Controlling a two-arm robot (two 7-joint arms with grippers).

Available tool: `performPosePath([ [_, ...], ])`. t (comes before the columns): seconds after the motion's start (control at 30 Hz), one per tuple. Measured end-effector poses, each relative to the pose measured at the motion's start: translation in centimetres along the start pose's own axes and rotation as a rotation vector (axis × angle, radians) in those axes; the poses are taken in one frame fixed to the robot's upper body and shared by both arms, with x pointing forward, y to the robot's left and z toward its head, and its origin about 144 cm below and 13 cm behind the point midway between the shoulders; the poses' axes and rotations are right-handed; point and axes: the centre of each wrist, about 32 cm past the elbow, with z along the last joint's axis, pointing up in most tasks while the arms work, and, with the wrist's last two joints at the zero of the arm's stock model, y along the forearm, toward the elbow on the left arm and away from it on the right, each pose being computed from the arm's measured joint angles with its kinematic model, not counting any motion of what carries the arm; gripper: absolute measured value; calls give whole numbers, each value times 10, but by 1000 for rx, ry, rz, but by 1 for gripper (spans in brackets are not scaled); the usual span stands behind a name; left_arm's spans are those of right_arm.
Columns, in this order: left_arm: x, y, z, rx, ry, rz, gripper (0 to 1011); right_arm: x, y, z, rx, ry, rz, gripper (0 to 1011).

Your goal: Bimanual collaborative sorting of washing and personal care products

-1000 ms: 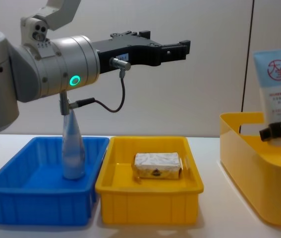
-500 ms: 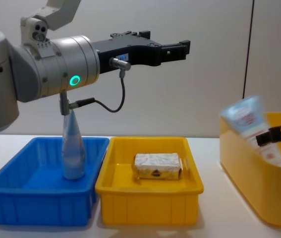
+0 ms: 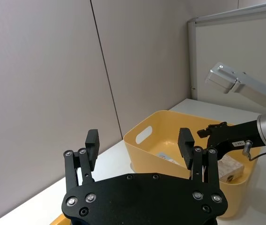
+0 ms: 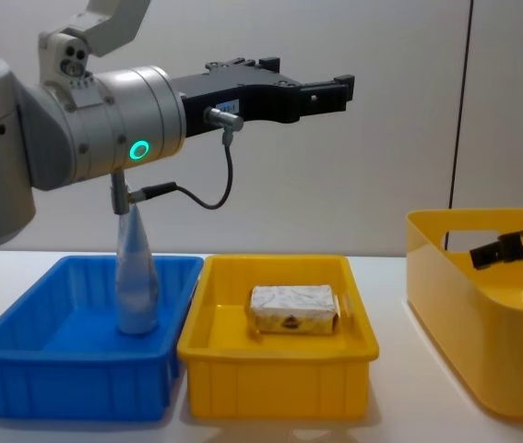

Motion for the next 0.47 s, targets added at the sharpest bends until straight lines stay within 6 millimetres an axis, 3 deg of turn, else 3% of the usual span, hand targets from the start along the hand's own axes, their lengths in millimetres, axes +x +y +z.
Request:
performPosePath([
  [0.47, 0, 0, 0, 0, 0, 0, 1002, 2, -5, 0, 27, 8, 6, 1004],
])
